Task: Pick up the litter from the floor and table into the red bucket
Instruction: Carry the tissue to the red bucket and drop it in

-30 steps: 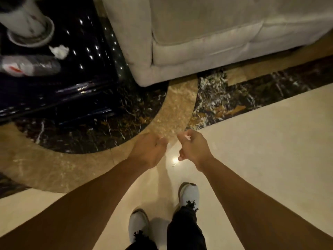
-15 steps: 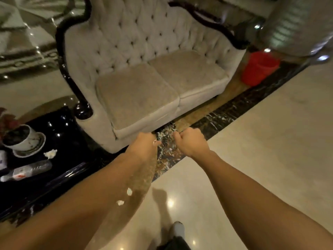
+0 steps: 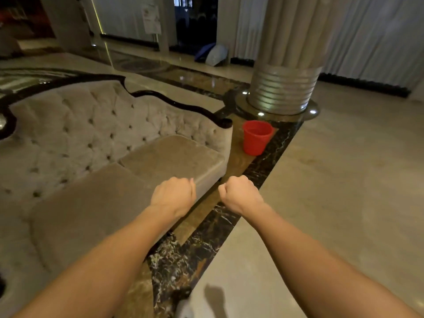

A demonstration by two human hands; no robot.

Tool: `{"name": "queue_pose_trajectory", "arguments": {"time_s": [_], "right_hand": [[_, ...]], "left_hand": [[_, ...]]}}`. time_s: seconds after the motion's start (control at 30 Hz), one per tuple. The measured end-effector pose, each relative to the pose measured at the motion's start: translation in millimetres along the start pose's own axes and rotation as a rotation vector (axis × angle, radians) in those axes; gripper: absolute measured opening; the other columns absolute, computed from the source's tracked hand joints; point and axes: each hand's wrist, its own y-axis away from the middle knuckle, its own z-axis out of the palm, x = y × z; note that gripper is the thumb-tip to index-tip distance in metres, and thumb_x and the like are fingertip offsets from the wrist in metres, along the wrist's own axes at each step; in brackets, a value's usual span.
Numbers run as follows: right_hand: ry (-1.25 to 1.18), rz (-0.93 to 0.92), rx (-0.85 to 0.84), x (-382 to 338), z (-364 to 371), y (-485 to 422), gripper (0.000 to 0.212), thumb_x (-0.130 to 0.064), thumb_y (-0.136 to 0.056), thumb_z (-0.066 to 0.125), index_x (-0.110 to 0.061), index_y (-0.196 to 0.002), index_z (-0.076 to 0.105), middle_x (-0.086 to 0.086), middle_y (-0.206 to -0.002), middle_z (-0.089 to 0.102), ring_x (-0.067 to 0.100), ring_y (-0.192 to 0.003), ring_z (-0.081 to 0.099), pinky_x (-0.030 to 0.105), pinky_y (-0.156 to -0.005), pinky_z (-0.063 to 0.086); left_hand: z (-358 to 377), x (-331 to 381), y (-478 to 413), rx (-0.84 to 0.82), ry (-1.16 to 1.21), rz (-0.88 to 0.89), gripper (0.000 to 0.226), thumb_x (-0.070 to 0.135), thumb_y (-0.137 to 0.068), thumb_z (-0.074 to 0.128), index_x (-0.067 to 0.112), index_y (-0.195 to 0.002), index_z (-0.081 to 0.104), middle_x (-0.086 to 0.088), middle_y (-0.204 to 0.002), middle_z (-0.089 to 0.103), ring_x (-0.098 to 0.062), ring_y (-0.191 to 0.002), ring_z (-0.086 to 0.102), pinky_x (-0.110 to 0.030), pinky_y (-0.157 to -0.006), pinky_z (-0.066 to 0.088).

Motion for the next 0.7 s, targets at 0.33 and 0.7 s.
{"name": "queue_pose_trajectory", "arguments": {"time_s": [0.33, 0.7], "right_hand": [[0.123, 0.200, 0.069, 113, -76, -240, 0.036, -0.036, -0.090, 0.046, -0.018, -0.059, 0.049, 0.005, -0.068, 0.055, 0.027, -0.061, 0.054, 0.034, -0.059, 0.044], [0.046, 0.329, 0.114, 288, -145, -464, 0.039, -0.039, -0.092, 0.038, -0.020, -0.061, 0.051, 0.009, -0.074, 0.059, 0.029, -0.069, 0.059, 0.037, -0.062, 0.050]], "left_hand": [[49, 71, -301, -0.128, -0.013, 0.261, 0.048, 0.033, -0.101, 0.024, 0.011, -0.095, 0.066, -0.015, -0.094, 0.068, -0.036, -0.087, 0.065, -0.045, -0.081, 0.052], [152, 229, -591, -0.193, 0.024, 0.446, 0.046, 0.043, -0.099, 0.027, 0.026, -0.060, 0.041, 0.000, -0.062, 0.052, -0.021, -0.055, 0.050, -0.036, -0.056, 0.042]]}}
